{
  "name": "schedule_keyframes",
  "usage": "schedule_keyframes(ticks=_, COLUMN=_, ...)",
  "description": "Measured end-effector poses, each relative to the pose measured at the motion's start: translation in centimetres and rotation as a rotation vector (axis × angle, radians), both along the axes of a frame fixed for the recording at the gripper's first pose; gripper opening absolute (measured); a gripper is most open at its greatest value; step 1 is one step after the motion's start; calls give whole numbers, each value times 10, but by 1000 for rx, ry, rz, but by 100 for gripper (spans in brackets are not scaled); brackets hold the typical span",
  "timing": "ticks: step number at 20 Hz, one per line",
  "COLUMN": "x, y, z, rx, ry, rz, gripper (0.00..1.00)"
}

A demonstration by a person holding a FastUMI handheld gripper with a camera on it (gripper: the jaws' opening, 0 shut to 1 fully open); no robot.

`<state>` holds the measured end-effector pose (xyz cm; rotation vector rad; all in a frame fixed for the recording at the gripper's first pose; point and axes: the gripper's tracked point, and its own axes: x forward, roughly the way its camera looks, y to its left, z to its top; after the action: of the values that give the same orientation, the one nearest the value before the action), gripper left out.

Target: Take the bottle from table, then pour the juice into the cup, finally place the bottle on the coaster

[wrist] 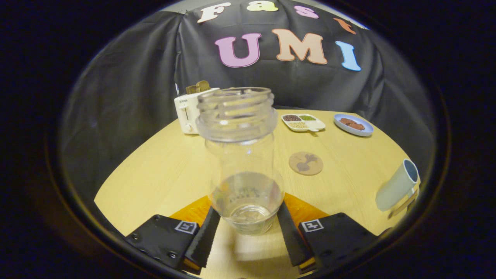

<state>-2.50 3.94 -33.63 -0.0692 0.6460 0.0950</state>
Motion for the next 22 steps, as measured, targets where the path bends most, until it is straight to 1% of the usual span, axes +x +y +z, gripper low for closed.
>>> schedule_keyframes(ticks=5, x=3, y=-3, z=-2, rx=43, ry=31, rz=-42, gripper=74)
schedule_keyframes(ticks=9, x=7, y=-7, z=1, rx=93, ry=52, rz=-93, gripper=74)
schedule_keyframes(ticks=11, x=12, y=-7, z=7, rx=140, ry=45, rz=-120, gripper=73)
schedule_keyframes(ticks=13, x=19, y=-9, z=19, rx=210, ry=22, rz=-160, gripper=73)
schedule_keyframes(ticks=16, x=33, y=-13, z=43, rx=352, ry=-21, rz=-240, gripper=73)
schedule_keyframes(ticks=20, x=56, y=-31, z=77, rx=561, ry=-100, rz=-379, gripper=73)
schedule_keyframes(ticks=22, x=68, y=-45, z=91, rx=642, ry=-140, rz=-447, gripper=73)
